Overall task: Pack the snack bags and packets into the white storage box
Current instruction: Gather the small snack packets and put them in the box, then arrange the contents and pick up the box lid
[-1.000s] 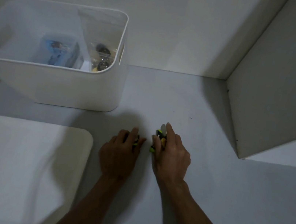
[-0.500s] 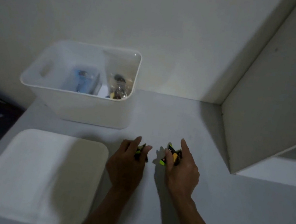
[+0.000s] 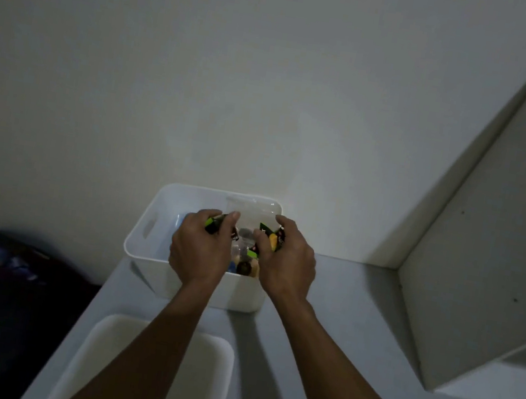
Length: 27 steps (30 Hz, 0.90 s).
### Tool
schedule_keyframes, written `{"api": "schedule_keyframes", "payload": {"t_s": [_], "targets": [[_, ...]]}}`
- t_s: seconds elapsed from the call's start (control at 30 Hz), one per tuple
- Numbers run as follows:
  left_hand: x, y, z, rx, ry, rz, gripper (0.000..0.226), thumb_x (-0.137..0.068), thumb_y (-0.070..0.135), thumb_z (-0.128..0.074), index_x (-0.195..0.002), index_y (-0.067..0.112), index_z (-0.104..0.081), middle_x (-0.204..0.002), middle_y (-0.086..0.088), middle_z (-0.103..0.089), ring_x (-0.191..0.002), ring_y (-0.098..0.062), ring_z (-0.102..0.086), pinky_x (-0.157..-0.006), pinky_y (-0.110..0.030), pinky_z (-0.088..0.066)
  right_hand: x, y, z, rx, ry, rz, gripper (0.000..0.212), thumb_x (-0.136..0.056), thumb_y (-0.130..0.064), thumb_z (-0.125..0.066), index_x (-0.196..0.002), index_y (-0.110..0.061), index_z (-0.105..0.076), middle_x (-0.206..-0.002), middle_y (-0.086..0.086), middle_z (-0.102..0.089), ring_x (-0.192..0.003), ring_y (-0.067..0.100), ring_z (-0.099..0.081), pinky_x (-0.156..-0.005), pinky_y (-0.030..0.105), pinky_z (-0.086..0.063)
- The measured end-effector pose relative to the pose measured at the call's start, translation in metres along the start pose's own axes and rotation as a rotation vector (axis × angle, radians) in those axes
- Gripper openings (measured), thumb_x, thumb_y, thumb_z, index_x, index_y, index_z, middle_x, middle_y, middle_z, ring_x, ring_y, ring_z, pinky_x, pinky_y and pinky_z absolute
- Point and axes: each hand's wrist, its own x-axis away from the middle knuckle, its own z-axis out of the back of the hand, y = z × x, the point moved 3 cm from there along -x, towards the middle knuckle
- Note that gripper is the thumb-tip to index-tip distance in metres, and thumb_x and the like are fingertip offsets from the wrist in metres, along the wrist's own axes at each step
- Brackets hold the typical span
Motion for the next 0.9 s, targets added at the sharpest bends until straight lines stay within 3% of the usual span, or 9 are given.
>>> {"api": "schedule_keyframes", "payload": {"t_s": [0.23, 0.33, 0.4, 0.5, 0.6, 0.67, 0.8, 0.9], "targets": [[-0.049, -0.039, -0.04, -0.041, -0.199, 0.091, 0.039, -0.086, 0.059, -0.059, -0.086, 0.023, -0.072, -0.084, 0.001, -0.07, -0.073, -0.013, -0.055, -0.066, -0.029, -0.04, -0.038, -0.006, -0.061, 0.099, -0.087, -0.081, 0.048, -0.092, -0.047, -0.061, -0.135, -0.028, -0.052, -0.121, -0.001, -0.068, -0.109, 0.022, -0.063, -0.085, 0.034, -0.048], [-0.057, -0.064, -0.065, -0.043, -0.352, 0.172, 0.06, -0.088, 0.073, -0.037, -0.076, 0.021, -0.066, -0.08, 0.0, -0.067, -0.078, -0.019, -0.062, -0.074, -0.034, -0.049, -0.046, 0.003, -0.083, 0.114, -0.113, -0.108, 0.048, -0.092, -0.049, -0.061, -0.134, -0.026, -0.053, -0.117, 0.001, -0.07, -0.106, 0.022, -0.065, -0.084, 0.034, -0.049], [-0.056, -0.075, -0.078, -0.04, -0.48, 0.222, 0.083, -0.084, 0.082, -0.012, -0.085, 0.02, -0.068, -0.091, -0.005, -0.069, -0.088, -0.023, -0.065, -0.09, -0.045, -0.05, -0.048, 0.01, -0.092, 0.114, -0.146, -0.14, 0.048, -0.093, -0.052, -0.056, -0.132, -0.025, -0.054, -0.115, 0.002, -0.071, -0.105, 0.023, -0.066, -0.084, 0.036, -0.051], [-0.054, -0.082, -0.085, -0.01, -0.567, 0.302, 0.101, -0.081, 0.081, 0.002, -0.115, 0.013, -0.065, -0.119, -0.013, -0.065, -0.109, -0.029, -0.06, -0.105, -0.053, -0.04, -0.048, 0.017, -0.097, 0.086, -0.134, -0.179, 0.046, -0.097, -0.051, -0.048, -0.131, -0.021, -0.055, -0.118, 0.004, -0.07, -0.104, 0.024, -0.066, -0.085, 0.037, -0.052], [-0.056, -0.077, -0.078, 0.037, -0.558, 0.32, 0.094, -0.087, 0.073, -0.001, -0.119, 0.011, -0.064, -0.127, -0.014, -0.062, -0.115, -0.029, -0.057, -0.109, -0.049, -0.037, -0.049, 0.016, -0.09, 0.064, -0.076, -0.187, 0.042, -0.1, -0.043, -0.045, -0.131, -0.018, -0.055, -0.12, 0.007, -0.069, -0.103, 0.024, -0.066, -0.085, 0.036, -0.053], [-0.055, -0.07, -0.071, 0.064, -0.552, 0.297, 0.08, -0.095, 0.064, -0.007, -0.114, 0.012, -0.064, -0.125, -0.013, -0.063, -0.114, -0.027, -0.057, -0.107, -0.045, -0.035, -0.048, 0.014, -0.083, 0.059, -0.058, -0.19, 0.042, -0.1, -0.042, -0.045, -0.134, -0.018, -0.055, -0.122, 0.007, -0.068, -0.104, 0.023, -0.066, -0.086, 0.036, -0.054], [-0.048, -0.056, -0.046, 0.071, -0.482, 0.209, 0.072, -0.098, 0.06, -0.014, -0.107, 0.014, -0.068, -0.119, -0.014, -0.066, -0.113, -0.031, -0.058, -0.108, -0.048, -0.037, -0.036, 0.008, -0.063, 0.047, -0.067, -0.181, 0.047, -0.099, -0.041, -0.047, -0.141, -0.02, -0.049, -0.13, 0.005, -0.064, -0.114, 0.023, -0.063, -0.091, 0.037, -0.052], [-0.034, -0.044, -0.02, 0.092, -0.458, 0.106, 0.061, -0.098, 0.057, -0.022, -0.098, 0.015, -0.067, -0.106, -0.012, -0.068, -0.1, -0.025, -0.061, -0.093, -0.034, -0.042, -0.017, 0.0, -0.044, 0.029, -0.066, -0.166, 0.048, -0.099, -0.042, -0.048, -0.142, -0.023, -0.047, -0.132, 0.004, -0.063, -0.116, 0.023, -0.061, -0.093, 0.038, -0.051]]}}
